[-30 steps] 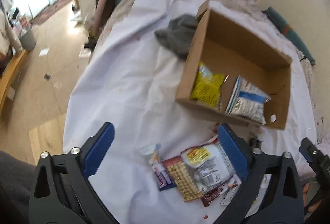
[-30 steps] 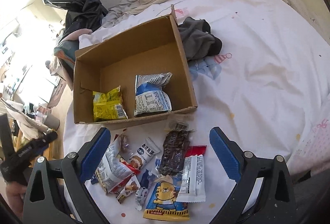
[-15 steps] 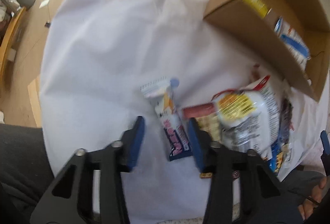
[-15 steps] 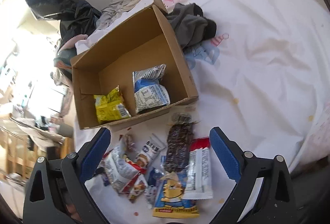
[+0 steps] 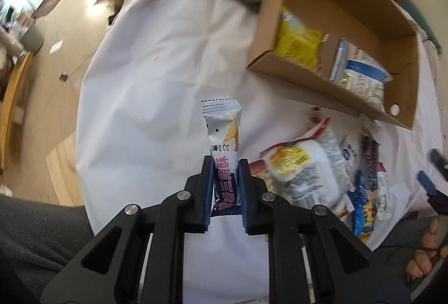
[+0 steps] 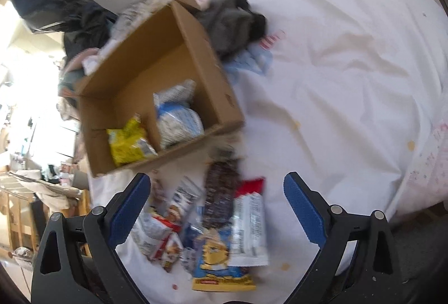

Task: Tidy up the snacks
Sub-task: 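Grasp the white-pink wafer bar with the left gripper while the right grasps a white bar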

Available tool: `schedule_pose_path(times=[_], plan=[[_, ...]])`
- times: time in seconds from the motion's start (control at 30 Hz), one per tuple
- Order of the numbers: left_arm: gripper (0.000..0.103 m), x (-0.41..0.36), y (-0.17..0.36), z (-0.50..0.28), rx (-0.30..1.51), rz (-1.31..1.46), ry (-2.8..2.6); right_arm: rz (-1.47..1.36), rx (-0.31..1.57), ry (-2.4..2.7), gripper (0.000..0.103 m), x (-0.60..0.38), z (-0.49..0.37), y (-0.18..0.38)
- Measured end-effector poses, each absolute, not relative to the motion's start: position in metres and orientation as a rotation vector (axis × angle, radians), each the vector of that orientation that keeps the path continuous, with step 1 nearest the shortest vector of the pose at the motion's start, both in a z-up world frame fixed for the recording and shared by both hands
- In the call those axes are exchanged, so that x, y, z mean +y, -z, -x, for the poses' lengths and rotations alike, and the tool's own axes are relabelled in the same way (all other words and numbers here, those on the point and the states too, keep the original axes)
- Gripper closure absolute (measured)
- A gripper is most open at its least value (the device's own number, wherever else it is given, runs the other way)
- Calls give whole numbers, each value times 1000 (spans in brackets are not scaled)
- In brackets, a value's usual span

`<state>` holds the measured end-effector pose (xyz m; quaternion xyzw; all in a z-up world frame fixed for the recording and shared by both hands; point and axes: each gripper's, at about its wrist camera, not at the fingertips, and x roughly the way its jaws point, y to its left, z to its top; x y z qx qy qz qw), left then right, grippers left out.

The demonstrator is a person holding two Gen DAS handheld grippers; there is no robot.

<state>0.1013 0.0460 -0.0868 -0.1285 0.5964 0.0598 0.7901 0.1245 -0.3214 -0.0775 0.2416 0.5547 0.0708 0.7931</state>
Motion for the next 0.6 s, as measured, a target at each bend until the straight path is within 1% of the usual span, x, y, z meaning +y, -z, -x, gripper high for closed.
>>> schedule_pose_path(times=[0.03, 0.07, 0.1, 0.13, 0.2, 0.5, 0.6], plan=[[89, 43, 86, -101, 1281, 273, -118, -512, 1226, -146, 26, -321, -125, 84], [89, 43, 85, -100, 1281, 276, -108, -500, 1275, -131, 33, -321, -125, 93], [89, 44, 84, -101, 1281, 278, -102, -497, 1315, -121, 46, -321, -124, 101], [89, 39, 82, -99, 1277, 275, -96, -493, 1340, -123, 54, -321, -123, 106], [89, 41, 84, -105, 1269, 270, -89, -441, 1362, -106, 58, -319, -122, 111], [89, 37, 85, -108, 1272, 283, -73, -347, 1474, -136, 58, -298, -126, 137], [89, 38, 86, -109, 1275, 291, -72, -293, 1477, -155, 71, -293, -126, 138]])
